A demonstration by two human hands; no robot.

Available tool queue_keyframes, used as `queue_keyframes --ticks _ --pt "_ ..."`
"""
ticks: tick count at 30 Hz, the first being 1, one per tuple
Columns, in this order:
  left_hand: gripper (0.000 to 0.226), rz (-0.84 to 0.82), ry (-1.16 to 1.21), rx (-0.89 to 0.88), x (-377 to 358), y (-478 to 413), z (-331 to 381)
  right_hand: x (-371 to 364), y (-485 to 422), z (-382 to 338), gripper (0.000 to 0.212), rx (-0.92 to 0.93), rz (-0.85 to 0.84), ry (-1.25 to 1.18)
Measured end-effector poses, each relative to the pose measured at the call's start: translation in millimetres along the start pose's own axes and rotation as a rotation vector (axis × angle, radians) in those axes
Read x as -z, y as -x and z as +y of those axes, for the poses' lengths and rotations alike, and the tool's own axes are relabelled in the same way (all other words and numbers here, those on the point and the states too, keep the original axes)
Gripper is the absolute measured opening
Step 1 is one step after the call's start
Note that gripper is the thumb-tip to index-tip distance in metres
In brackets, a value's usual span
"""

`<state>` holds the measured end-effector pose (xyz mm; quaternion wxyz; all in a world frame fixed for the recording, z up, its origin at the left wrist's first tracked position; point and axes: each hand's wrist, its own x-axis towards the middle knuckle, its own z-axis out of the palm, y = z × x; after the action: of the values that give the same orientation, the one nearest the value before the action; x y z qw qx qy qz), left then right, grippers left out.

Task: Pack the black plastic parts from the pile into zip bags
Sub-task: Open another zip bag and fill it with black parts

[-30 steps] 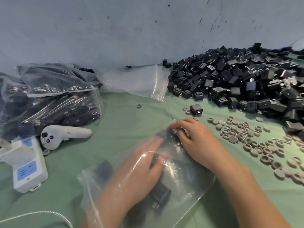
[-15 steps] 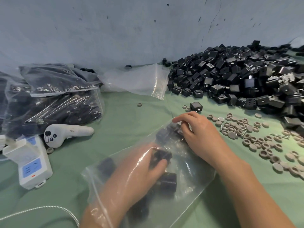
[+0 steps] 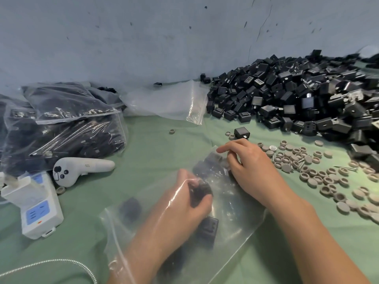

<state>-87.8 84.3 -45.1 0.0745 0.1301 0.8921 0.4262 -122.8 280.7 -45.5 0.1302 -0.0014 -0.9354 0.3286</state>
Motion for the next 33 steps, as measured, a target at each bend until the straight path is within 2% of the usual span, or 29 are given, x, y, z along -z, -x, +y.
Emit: queue_keyframes --ticks 6,12,15,21,26,31,33 --pt "0.026 0.115 -0.195 -0.053 -6.8 2.0 -11.8 -0.1 2.8 0.1 0.029 -0.013 -0.019 0.005" --pt "0.008 0.099 -0.265 -0.271 2.5 3.7 -5.9 2.0 3.5 3.9 0.029 -0.023 -0.049 -0.006" --pt "0.013 0.063 -0.321 -0.335 1.1 -0.9 -3.4 3.0 3.8 4.8 0.03 -0.035 -0.06 -0.002" --pt "0.036 -0.035 -0.344 -0.325 -5.7 -4.6 -3.9 4.0 4.3 6.7 0.032 -0.041 -0.092 0.013" --pt "0.035 -0.041 -0.176 -0.249 9.4 1.5 -4.8 5.8 4.8 8.5 0.031 -0.038 -0.094 0.015" --pt "0.058 -0.187 -0.308 -0.19 23.8 18.8 -18.9 8.5 4.6 10.9 0.032 -0.045 -0.095 0.031" --pt "0.055 -0.181 -0.333 -0.199 17.9 19.7 -16.5 9.1 4.4 10.9 0.032 -0.052 -0.083 0.027"
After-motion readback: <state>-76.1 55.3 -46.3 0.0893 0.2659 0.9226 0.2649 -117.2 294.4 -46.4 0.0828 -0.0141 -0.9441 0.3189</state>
